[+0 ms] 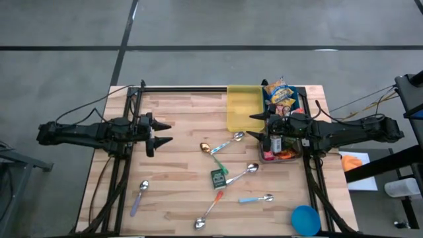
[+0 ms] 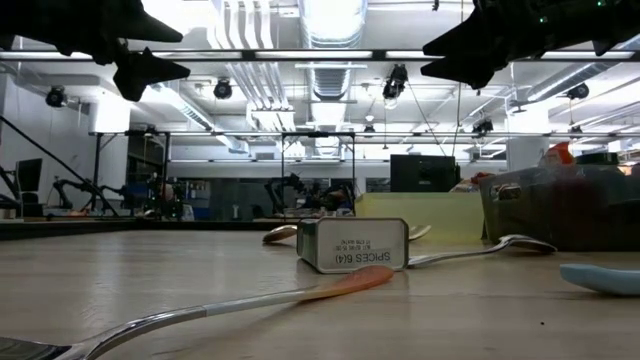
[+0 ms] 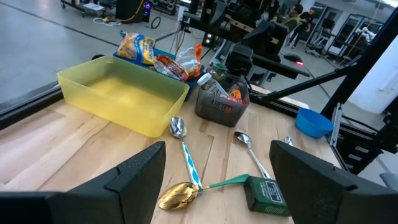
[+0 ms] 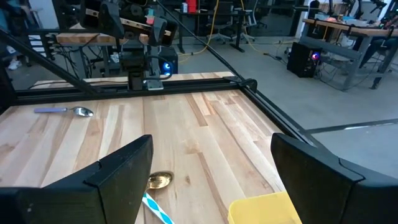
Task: Pick & Place Food Item
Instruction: Put the black seasoning can into the black bin
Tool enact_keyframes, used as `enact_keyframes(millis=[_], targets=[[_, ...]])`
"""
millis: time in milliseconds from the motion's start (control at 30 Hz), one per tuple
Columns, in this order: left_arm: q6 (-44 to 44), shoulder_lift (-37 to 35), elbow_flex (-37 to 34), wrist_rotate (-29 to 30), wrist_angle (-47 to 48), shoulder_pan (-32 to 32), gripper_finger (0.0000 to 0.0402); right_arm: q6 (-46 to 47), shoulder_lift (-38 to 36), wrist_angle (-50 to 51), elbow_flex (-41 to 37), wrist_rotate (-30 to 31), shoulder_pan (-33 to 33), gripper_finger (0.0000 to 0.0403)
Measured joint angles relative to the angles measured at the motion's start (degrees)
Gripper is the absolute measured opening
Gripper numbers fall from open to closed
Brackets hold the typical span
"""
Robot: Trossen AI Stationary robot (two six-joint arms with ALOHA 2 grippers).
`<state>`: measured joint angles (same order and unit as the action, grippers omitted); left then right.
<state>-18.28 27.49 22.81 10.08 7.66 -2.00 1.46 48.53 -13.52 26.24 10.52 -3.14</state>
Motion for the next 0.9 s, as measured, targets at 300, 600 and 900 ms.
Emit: enact_keyframes(millis=[300, 600, 900], targets=[[0.0, 0.0, 0.0, -0.02, -0.01, 0.0, 0.029, 0.01, 0.0, 0.0, 0.0, -0.01, 0.0, 0.0325], [0.0, 0.0, 0.0, -0.04, -0.02, 0.0, 0.029, -2.3, 0.0, -0.39, 0.0, 0.0, -0.02, 0.0325], [0.0, 0.0, 0.0, -0.15, -0.02, 0.0, 0.029, 6.61, -0.04, -0.48, 0.0, -0.08, 0.0, 0.0325]])
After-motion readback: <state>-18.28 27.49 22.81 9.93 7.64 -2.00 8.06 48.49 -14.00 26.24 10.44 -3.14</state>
